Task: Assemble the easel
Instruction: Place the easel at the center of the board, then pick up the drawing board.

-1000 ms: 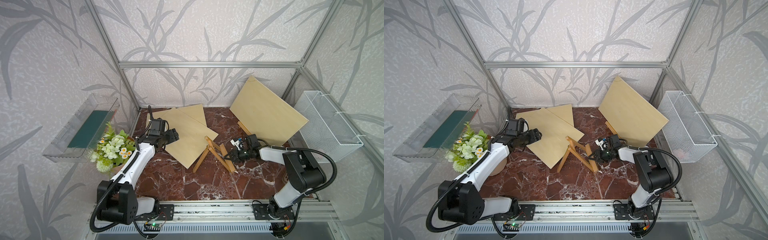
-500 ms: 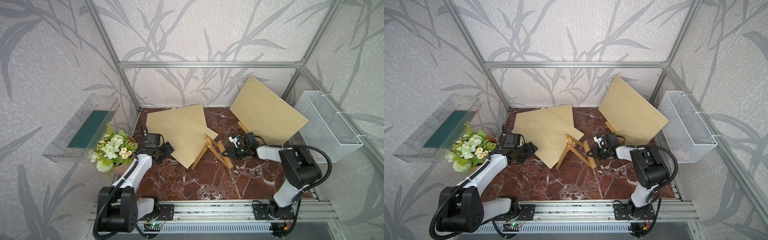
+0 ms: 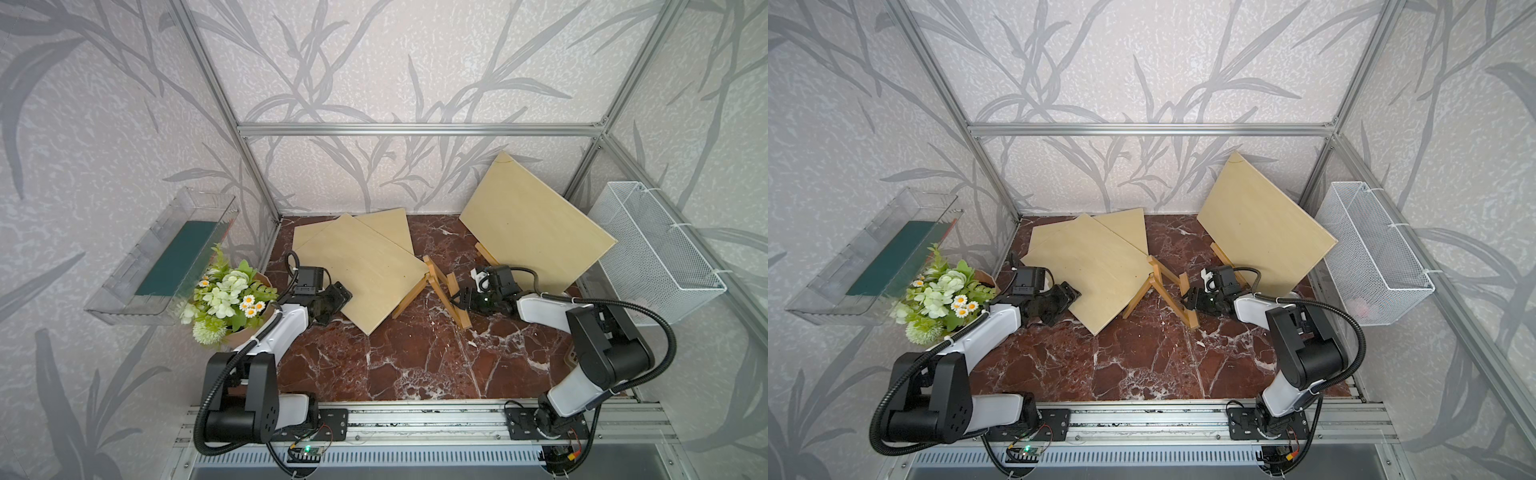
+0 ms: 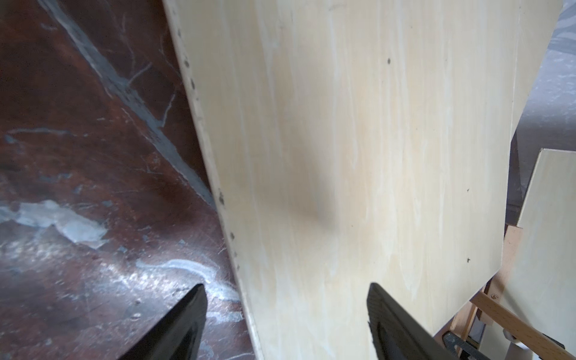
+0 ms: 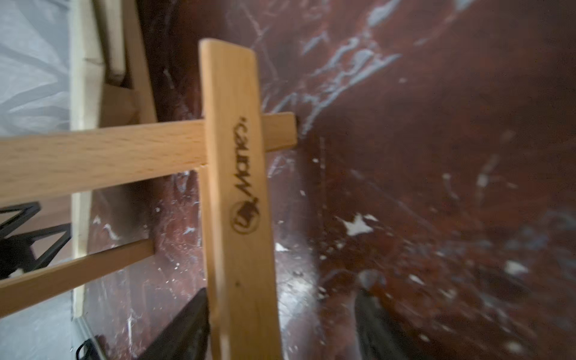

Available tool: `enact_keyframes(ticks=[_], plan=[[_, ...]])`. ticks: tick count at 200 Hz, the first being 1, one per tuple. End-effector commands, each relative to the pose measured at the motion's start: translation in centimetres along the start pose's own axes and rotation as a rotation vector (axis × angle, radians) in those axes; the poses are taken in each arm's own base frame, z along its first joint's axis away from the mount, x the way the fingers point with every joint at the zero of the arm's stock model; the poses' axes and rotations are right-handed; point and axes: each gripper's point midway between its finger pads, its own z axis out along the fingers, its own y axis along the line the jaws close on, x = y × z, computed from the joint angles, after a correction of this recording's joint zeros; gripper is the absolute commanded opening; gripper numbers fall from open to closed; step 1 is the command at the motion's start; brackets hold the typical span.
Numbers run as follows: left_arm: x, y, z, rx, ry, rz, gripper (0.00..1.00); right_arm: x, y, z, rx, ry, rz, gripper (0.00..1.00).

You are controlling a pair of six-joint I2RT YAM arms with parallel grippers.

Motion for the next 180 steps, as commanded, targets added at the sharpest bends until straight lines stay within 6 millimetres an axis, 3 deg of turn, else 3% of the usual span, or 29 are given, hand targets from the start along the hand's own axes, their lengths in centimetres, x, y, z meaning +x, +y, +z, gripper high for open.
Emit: enact_keyframes(ticks=[1,33,76,123,180], plan=[[-0.2,0.1,0.4,0.001,-0.007,-0.027,0.82,2.8,-5.9,-1.6,0.298,0.070,0.046,0.77],[-0.1,0.5,0.9,-0.002,-0.008,-0.039,0.81,0.3,-4.4,-4.7,0.312,-0.039,0.026,0.77],[-0.5,0.5,1.9,0.035,-0.036,-0.040,0.80,-3.3,0.0,-8.9,0.232,-0.159,-0.040,0.79],[-1.0,0.8,2.8,0.034,-0.062,-0.048,0.78,-3.8,0.2,-9.5,0.252,-0.155,-0.054,0.80],[-1.3,0.5,4.1,0.118,-0.090,-0.074,0.76,-4.2,3.1,-9.3,0.125,-0.123,-0.082,0.80]])
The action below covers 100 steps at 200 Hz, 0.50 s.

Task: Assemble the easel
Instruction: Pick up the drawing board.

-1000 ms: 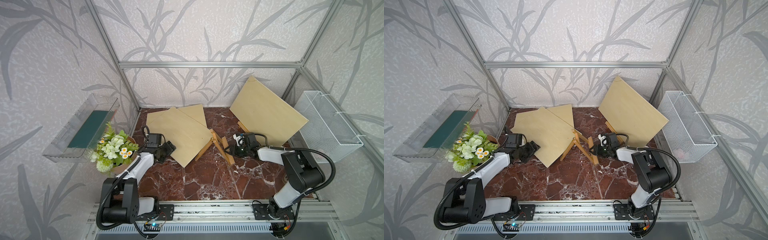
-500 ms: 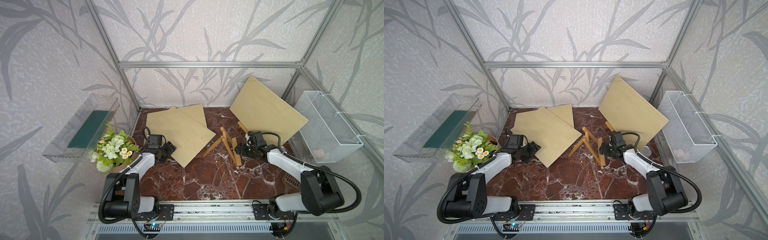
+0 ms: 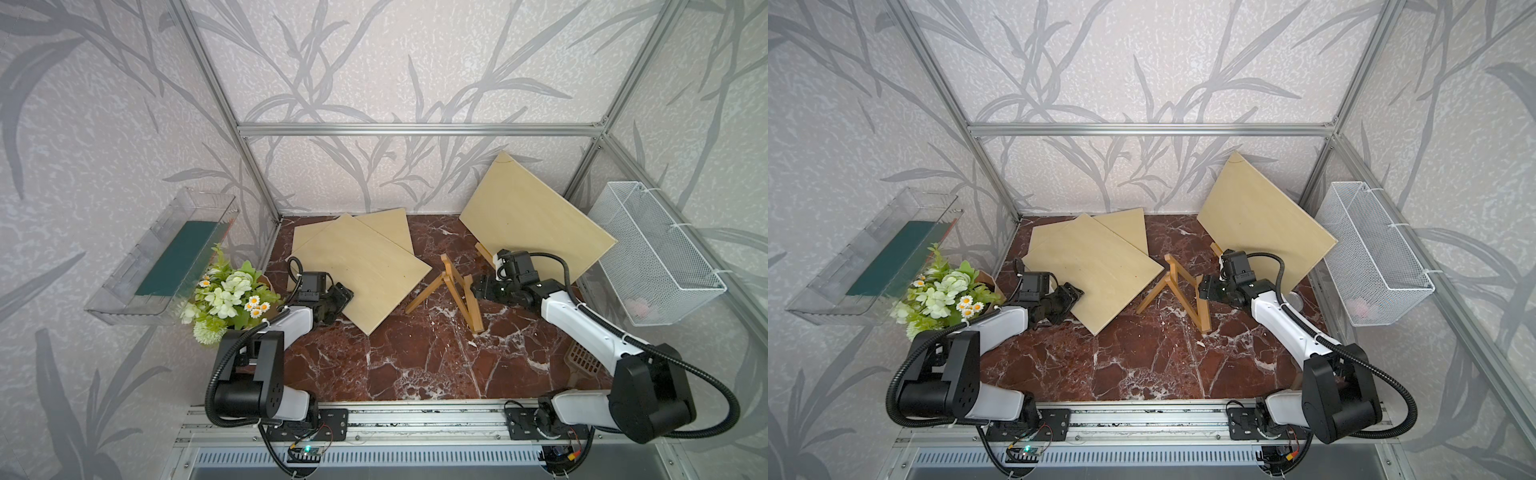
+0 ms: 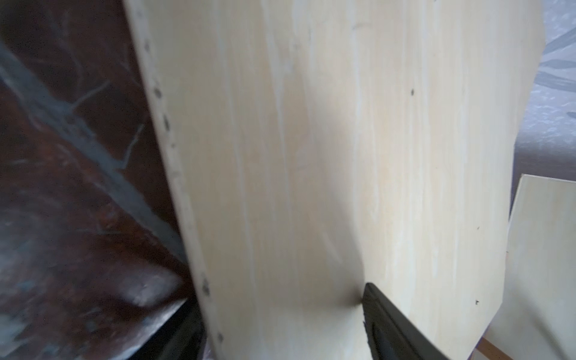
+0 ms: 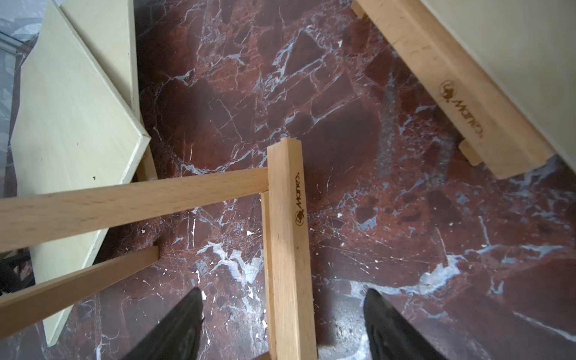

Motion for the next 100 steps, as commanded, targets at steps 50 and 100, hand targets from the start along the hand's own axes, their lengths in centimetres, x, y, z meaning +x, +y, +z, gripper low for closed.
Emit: enact_keyframes(ticks=[50,100], plan=[[-1.1,-0.4,-0.4,0.236,-0.197,-0.020,0.71,-0.7,3.3,-0.7,-0.139,0.030,-0.047,0.78],[-0.8,-0.9,-0.9,0.316,-0.228,0.030,0.56,-0.5,4.6,-0.9,-0.174,0.060,-0.089,0.77]])
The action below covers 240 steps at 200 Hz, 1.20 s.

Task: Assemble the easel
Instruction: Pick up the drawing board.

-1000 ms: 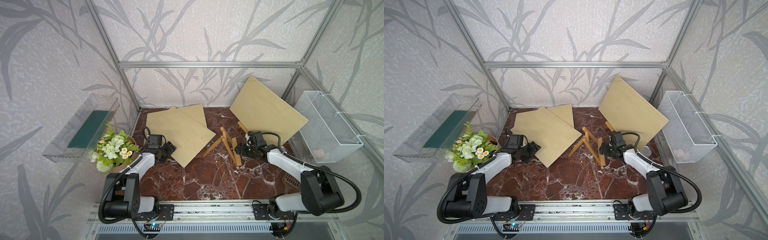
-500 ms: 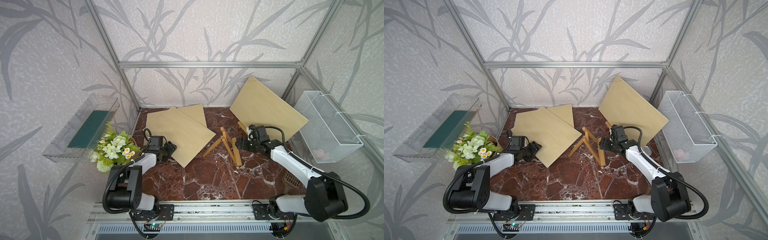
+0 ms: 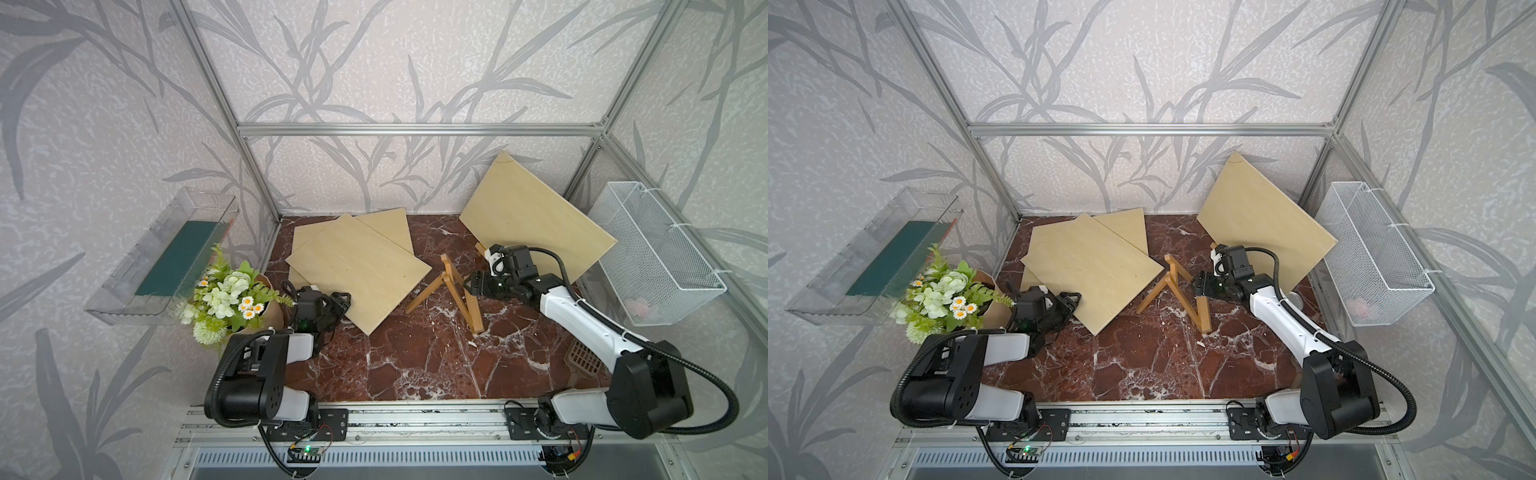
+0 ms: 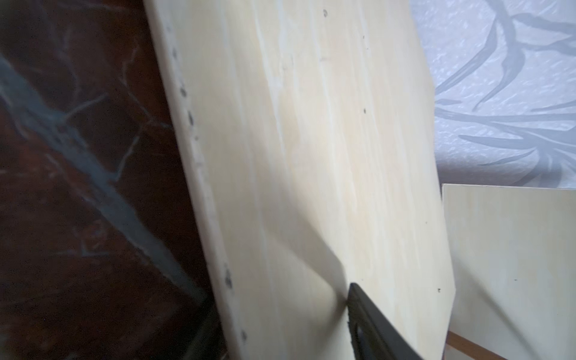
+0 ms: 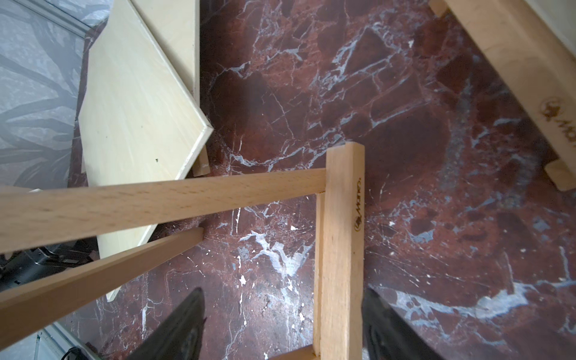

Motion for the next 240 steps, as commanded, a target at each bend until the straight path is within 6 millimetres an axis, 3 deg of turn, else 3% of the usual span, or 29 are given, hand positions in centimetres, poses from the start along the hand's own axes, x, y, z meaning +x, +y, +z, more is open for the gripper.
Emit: enact_keyframes(ticks=[1,47,70,88,128,164,193,240], plan=[[-1.0,-1.3,-0.1,0.075,-0.054,0.022,0.56,-0.1,1.2,-0.2,-0.036,0.026,-0.038,0.77],[-0.8,-2.9,0.9,0.215,-0.050,0.007,0.49,0.5,2.3,-0.3,-0.055,0.066,-0.083,0.76],[-0.5,-2.5,1.7,0.249,-0.043,-0.029,0.49,0.8,2.5,-0.4,-0.060,0.078,-0.085,0.76],[-0.3,-2.1,2.1,0.271,-0.048,-0.050,0.43,1.1,2.8,-0.4,-0.065,0.089,-0.094,0.76],[0.0,-1.8,2.3,0.276,-0.049,-0.069,0.00,1.3,3.1,-0.5,-0.054,0.098,-0.127,0.75],[-1.1,-3.2,1.4,0.268,-0.076,-0.057,0.00,0.2,3.9,-1.4,-0.049,0.073,-0.159,0.75],[-2.1,-5.3,0.3,0.202,-0.096,0.052,0.00,-1.5,4.9,-2.8,-0.050,0.027,-0.183,0.76],[-5.9,-10.5,-4.2,0.044,-0.202,0.301,0.00,-3.8,6.3,-4.5,-0.064,-0.047,-0.218,0.76]])
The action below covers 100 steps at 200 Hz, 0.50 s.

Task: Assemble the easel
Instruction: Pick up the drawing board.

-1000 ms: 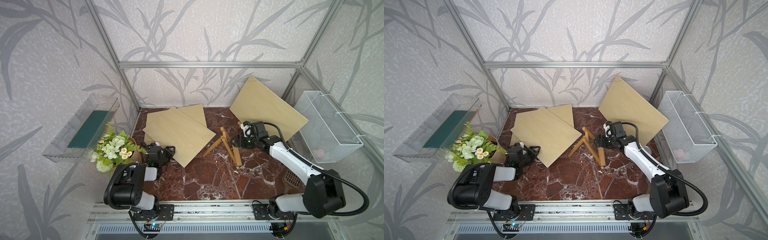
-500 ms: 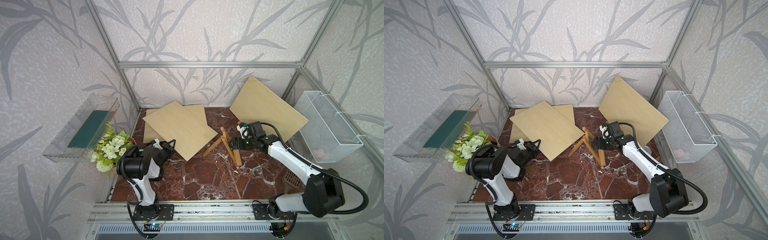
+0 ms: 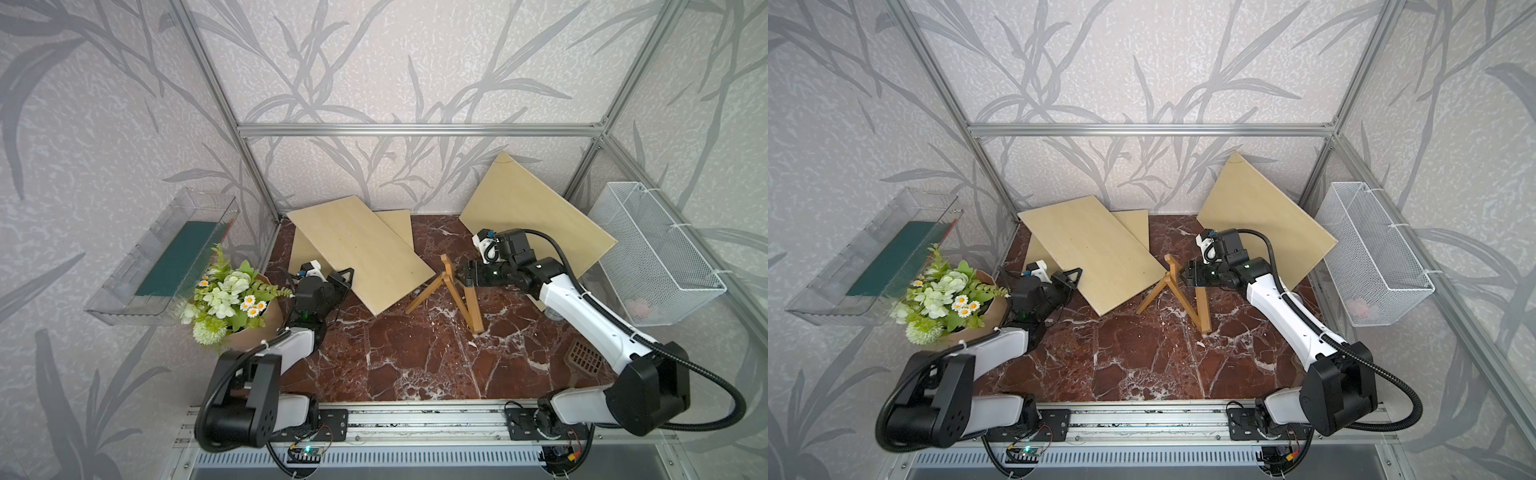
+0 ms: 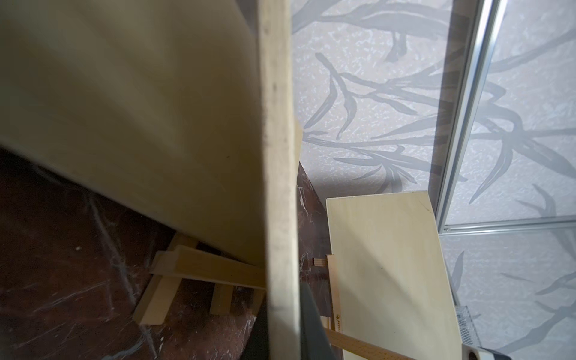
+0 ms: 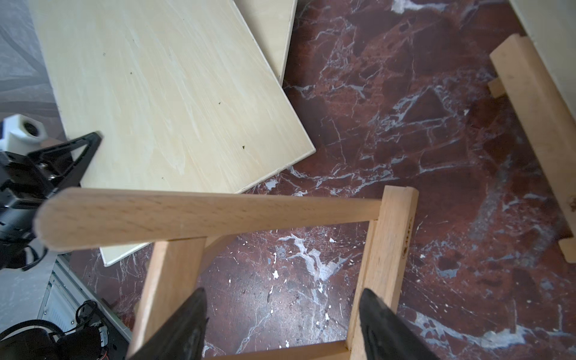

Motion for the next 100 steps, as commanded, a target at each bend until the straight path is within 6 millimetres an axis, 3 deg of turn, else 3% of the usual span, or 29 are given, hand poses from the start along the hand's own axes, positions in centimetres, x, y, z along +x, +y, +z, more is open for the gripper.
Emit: enact_keyframes(ticks=[1,63,100], plan=[[-2.1,1.6,-1.9,-0.225,-0.048,0.303,0.00,-1.3,0.7,-1.6,0.007,-0.041,-0.038,0.76],[-4.5,-7.5,-2.1,-0.120,0.045,0.367,0.00,-3.9,2.3,-3.3,-0.023,-0.130,-0.104,0.76],[-6.5,-13.5,-3.1,-0.030,0.032,0.387,0.00,-5.7,1.9,-4.9,0.056,-0.168,-0.157,0.77]])
